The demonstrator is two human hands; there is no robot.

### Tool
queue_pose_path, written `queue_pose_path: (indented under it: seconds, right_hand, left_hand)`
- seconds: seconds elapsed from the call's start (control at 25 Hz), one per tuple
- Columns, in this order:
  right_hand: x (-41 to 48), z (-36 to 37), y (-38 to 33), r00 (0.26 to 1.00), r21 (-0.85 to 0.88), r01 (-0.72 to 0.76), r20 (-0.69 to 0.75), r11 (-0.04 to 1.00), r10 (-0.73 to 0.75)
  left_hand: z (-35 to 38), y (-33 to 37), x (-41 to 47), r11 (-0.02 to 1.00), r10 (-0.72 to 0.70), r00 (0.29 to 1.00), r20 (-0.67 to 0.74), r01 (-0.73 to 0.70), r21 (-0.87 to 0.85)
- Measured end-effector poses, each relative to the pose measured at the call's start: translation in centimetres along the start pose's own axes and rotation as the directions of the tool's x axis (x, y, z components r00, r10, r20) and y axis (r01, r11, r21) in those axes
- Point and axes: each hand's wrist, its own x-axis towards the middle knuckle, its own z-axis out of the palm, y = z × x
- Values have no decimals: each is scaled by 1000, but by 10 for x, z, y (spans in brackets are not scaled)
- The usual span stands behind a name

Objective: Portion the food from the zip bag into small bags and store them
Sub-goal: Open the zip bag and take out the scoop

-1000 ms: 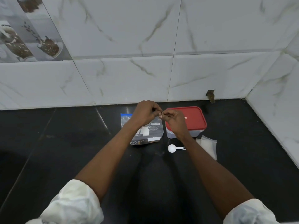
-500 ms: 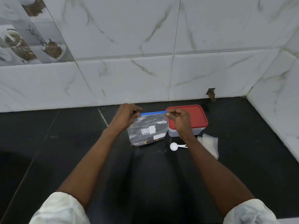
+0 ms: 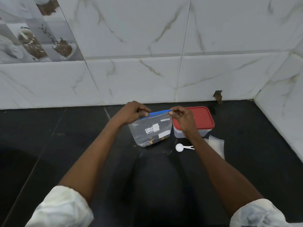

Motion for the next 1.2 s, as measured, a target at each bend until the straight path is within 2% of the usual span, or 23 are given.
queue_pose_path:
  seconds: [0.12, 0.28, 0.4, 0.48, 0.56, 0.64, 0.72, 0.8, 0.88, 0.96, 1.08, 1.2]
  right_hand:
    - [0, 9, -7, 999, -102, -16, -51, 995, 11]
    - [-5, 16, -20, 974, -287, -116, -219, 951, 53]
    - [-1, 25, -25, 989, -565, -142, -119, 813, 90]
    - [1, 28, -27, 987, -662, -156, -87, 733, 131]
    - [0, 29, -27, 981, -669, -172, -52, 723, 185]
    - [-4, 32, -29, 982, -677, -125, 20, 725, 187]
    - [-7, 35, -31, 983, -670, -95, 53, 736, 174]
    - [-7, 37, -29, 989, -722, -71, 37, 688, 142]
    - [-6, 35, -28, 997, -796, -48, 2, 603, 81]
    - [-7, 34, -29, 998, -835, -56, -39, 548, 42]
    - [-9, 35, -27, 991, -851, -130, -122, 508, 49]
    - [-9, 37, -24, 976, -762, -205, -202, 614, 74]
  left_hand:
    - [0, 12, 12, 998, -37, 993, 114, 31, 59]
    - [13, 21, 13, 996, -66, 995, 70, 62, 69]
    - [26, 26, 12, 996, -82, 997, 2, 82, 45]
    - [32, 26, 10, 991, -103, 989, -110, 111, 69]
    - [37, 24, 6, 984, -128, 963, -239, 154, 93]
    - [43, 23, 2, 985, -135, 939, -315, 161, 58]
    - [44, 25, -1, 989, -141, 934, -327, 151, 5]
    - [44, 25, -2, 984, -167, 933, -320, 177, 3]
    - [42, 26, -6, 945, -248, 908, -337, 303, 121]
    - [42, 25, -12, 861, -378, 862, -337, 461, 213]
    - [42, 23, -17, 782, -572, 772, -279, 615, 99]
    - [48, 17, -13, 800, -596, 756, -272, 591, -109]
